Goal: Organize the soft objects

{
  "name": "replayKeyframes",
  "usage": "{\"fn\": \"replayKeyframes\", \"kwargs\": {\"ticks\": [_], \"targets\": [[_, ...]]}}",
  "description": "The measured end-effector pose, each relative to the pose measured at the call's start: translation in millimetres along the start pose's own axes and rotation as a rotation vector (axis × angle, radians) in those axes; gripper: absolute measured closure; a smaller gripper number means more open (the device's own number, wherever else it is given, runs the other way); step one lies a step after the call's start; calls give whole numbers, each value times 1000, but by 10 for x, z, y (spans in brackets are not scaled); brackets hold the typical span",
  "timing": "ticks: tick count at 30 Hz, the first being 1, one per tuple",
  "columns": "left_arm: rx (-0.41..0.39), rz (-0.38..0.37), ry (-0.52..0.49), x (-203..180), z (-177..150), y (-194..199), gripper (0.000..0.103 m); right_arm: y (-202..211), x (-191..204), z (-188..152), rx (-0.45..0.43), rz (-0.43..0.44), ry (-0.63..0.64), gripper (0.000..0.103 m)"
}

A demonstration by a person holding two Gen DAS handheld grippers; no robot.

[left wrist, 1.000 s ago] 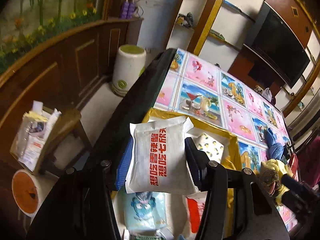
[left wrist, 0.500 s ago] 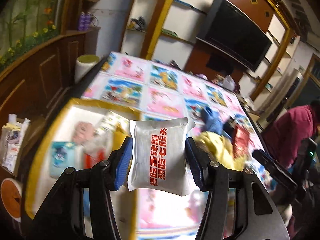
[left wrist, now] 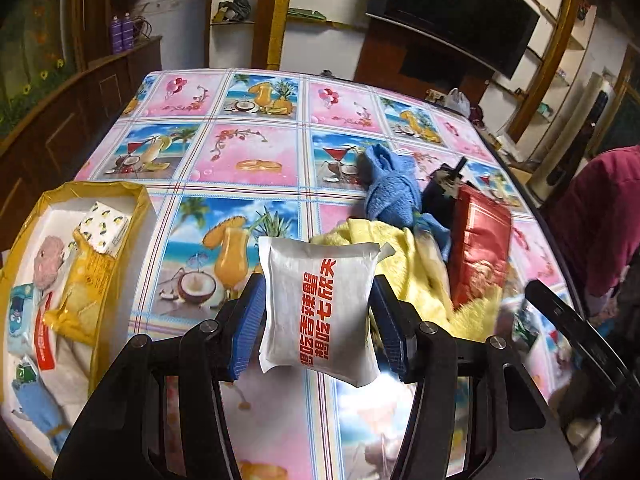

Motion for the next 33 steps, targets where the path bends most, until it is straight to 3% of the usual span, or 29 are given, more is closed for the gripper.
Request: {"fn": "replayKeyframes", "kwargs": {"ticks": [2, 3, 6, 11, 13, 15, 19, 21, 25, 27, 33], "targets": [[10, -22, -1, 1, 13, -52, 52, -19, 14, -13, 9, 11, 11, 30], [1, -28, -10, 21, 23, -24, 58, -16, 37, -18, 9, 12, 21, 30], [-49, -48, 34, 214, 117, 240, 58, 2, 60, -37, 10, 26, 34, 30], [-211, 105, 104, 829, 355, 816, 58, 5, 46, -37, 13, 46, 22, 30], [-232, 179, 132, 1139, 412, 908, 49, 1, 44, -43, 20, 50, 18, 30], [-217, 200, 173, 1429, 431, 868, 25, -6, 50, -54, 26, 49, 17, 30], [-88, 144, 351, 2055, 332, 613, 25, -12, 47, -63, 29, 36, 26, 30], [-68, 135, 416, 2198, 254, 596, 25, -15, 45, -65, 29, 28, 31, 30], [-105, 142, 324, 1917, 252, 699, 25, -22, 47, -59, 26, 9, 38, 30], [-112, 87, 261, 1632, 285, 679, 25, -40, 37, -63, 31, 1, 36, 30], [-9, -18, 99, 756, 274, 124, 25, -59, 18, -63, 37, -15, 40, 30]]}}
Point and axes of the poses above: each gripper's, at about its wrist camera, not at the fingertips, and y roughly against the way its jaws point, x to its left, z to its top, the point moved 2 cm from there along -y, roughly the way its jaws point, and after that the axes turned 5 degrees about -x, right-handed, at the moved point
